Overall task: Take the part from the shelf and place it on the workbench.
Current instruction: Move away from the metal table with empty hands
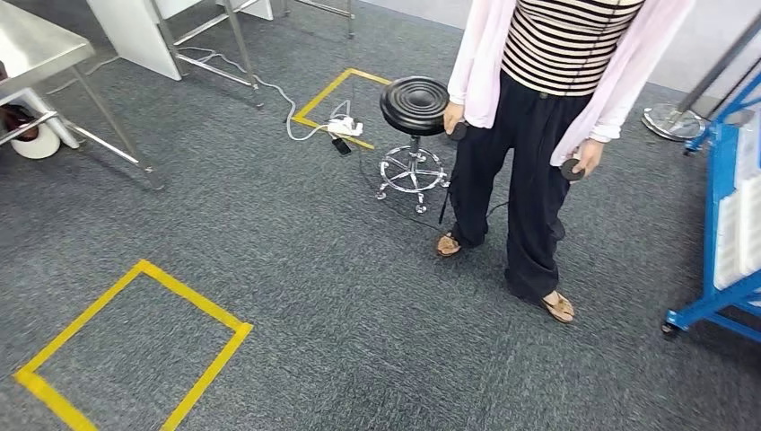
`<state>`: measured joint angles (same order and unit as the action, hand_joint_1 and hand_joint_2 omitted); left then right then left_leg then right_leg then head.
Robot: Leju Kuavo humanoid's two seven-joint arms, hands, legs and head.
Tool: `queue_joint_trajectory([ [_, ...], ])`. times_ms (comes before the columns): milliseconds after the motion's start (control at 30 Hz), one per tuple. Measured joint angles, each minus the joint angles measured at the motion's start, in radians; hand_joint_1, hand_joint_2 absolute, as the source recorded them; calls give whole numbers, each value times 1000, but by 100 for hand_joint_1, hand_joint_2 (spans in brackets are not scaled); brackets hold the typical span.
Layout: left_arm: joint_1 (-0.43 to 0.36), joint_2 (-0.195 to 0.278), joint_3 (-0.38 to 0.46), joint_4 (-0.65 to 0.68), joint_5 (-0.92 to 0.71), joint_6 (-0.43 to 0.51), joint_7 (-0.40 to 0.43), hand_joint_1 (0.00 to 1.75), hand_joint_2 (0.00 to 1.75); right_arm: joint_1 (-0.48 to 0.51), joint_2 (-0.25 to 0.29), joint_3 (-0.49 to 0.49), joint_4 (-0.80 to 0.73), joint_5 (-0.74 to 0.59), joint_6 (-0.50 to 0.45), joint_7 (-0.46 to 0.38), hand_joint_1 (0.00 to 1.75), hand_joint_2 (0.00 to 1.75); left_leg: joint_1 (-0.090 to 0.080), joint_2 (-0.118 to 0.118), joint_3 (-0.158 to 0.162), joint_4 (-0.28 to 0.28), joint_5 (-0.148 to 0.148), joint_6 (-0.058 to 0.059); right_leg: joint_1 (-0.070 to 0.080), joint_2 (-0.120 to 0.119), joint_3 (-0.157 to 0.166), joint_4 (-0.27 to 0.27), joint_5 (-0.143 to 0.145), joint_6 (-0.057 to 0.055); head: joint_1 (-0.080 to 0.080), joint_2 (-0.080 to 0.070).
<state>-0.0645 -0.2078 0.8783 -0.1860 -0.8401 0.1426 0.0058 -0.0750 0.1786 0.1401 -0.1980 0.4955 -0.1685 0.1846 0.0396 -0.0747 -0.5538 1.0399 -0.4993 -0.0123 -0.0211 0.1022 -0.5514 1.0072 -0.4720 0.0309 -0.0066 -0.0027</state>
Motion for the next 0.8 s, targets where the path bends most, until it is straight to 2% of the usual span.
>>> queue_joint_trajectory([
  [67, -2, -1, -5, 0, -5, -3, 2, 0, 0, 6, -2, -10, 1, -31, -3, 0, 0, 0, -9, 12, -2, -3, -2, 14, 0, 19, -16, 0, 3, 16, 0, 0],
  [100, -3, -1, -6, 0, -6, -4, 3, 0, 0, 10, -2, -18, 2, -49, -6, -1, 0, 0, -11, 23, -2, -5, 1, 23, -2, 14, -21, 4, 1, 22, 0, 0],
  [167, -4, -2, -6, 0, -9, -6, 3, 0, 0, 16, -3, -40, 5, -79, -10, -4, 0, 0, -11, 47, -3, -10, 7, 39, -2, -29, -49, 59, -27, 24, 4, 0],
  [200, -4, -2, -6, 0, -11, -7, 4, 0, 0, 17, -3, -51, 5, -89, -12, -4, 0, 0, -13, 61, -3, -11, 8, 44, -2, -59, -76, 115, -54, 21, 6, 0],
  [233, -3, -2, -6, 0, -14, -7, 6, 0, 0, 16, -3, -62, 6, -95, -14, -4, 0, 0, -15, 75, -5, -11, 8, 47, 0, -76, -108, 180, -83, 18, 8, 0],
  [267, -3, -2, -7, 0, -17, -8, 8, 0, 0, 16, -3, -71, 6, -99, -16, -4, 0, 0, -18, 89, -6, -11, 8, 49, 0, -84, -135, 237, -103, 18, 8, 0],
  [300, -2, -2, -8, 0, -21, -9, 10, 0, 0, 17, -4, -79, 6, -100, -19, -3, 0, 0, -21, 104, -6, -10, 7, 50, 0, -87, -148, 269, -112, 20, 8, 0],
  [333, -3, -2, -8, 0, -24, -9, 12, 0, 0, 18, -4, -85, 7, -100, -20, -1, 0, 0, -24, 117, -7, -10, 7, 51, 1, -90, -142, 265, -107, 24, 9, 0],
  [367, -3, -2, -9, 0, -27, -10, 15, 0, 0, 19, -4, -90, 7, -98, -20, 0, 0, 0, -25, 128, -6, -10, 7, 51, 1, -96, -116, 222, -89, 29, 8, 0],
  [433, -5, -2, -12, 0, -32, -12, 19, 0, 0, 17, -3, -96, 8, -93, -20, 5, 0, 0, -28, 149, -3, -10, 6, 49, 7, -135, -39, 87, -46, 31, 8, 0],
  [467, -5, -2, -13, 0, -33, -13, 22, 0, 0, 15, -3, -97, 8, -91, -20, 8, 0, 0, -30, 158, -1, -10, 4, 46, 13, -154, -13, 35, -30, 26, 8, 0],
  [500, -5, -2, -15, 0, -34, -13, 25, 0, 0, 13, -3, -97, 8, -89, -20, 12, 0, 0, -30, 167, 2, -10, 3, 42, 18, -167, 0, 7, -21, 20, 8, 0],
  [567, -7, -3, -17, 0, -34, -14, 31, 0, 0, 12, -3, -98, 9, -85, -20, 19, 0, 0, -29, 185, 7, -13, 1, 31, 25, -155, -4, -3, -13, 5, 8, 0],
  [600, -8, -3, -17, 0, -34, -14, 33, 0, 0, 13, -3, -98, 9, -83, -20, 22, 0, 0, -27, 185, 9, -12, -1, 25, 19, -144, -1, -7, -8, -2, 8, 0],
  [633, -9, -4, -18, 0, -34, -14, 35, 0, 0, 15, -3, -99, 9, -81, -20, 25, 0, 0, -25, 171, 6, -1, -12, 20, 14, -133, 3, -13, -3, -9, 7, 0],
  [667, -9, -3, -19, 0, -34, -13, 36, 0, 0, 15, -2, -99, 9, -80, -19, 27, 0, 0, -23, 146, -4, 27, -34, 16, 8, -124, 7, -17, 3, -17, 5, 0],
  [700, -8, -2, -20, 0, -35, -13, 38, 0, 0, 15, -1, -99, 10, -79, -19, 29, 0, 0, -20, 116, -23, 77, -66, 13, 2, -114, 10, -20, 8, -23, 3, 0],
  [733, -6, -2, -21, 0, -36, -13, 40, 0, 0, 15, 0, -99, 10, -77, -18, 31, 0, 0, -20, 93, -50, 141, -102, 10, 4, -103, 9, -20, 10, -26, 2, 0],
  [767, -5, -1, -21, 0, -36, -13, 43, 0, 0, 15, 1, -99, 10, -74, -18, 34, 0, 0, -19, 81, -77, 205, -129, 8, 5, -92, 9, -19, 11, -28, 2, 0],
  [800, -3, 0, -21, 0, -36, -12, 46, 0, 0, 16, 2, -99, 10, -72, -17, 36, 0, 0, -19, 76, -98, 248, -141, 5, 6, -79, 10, -19, 11, -28, 2, 0],
])
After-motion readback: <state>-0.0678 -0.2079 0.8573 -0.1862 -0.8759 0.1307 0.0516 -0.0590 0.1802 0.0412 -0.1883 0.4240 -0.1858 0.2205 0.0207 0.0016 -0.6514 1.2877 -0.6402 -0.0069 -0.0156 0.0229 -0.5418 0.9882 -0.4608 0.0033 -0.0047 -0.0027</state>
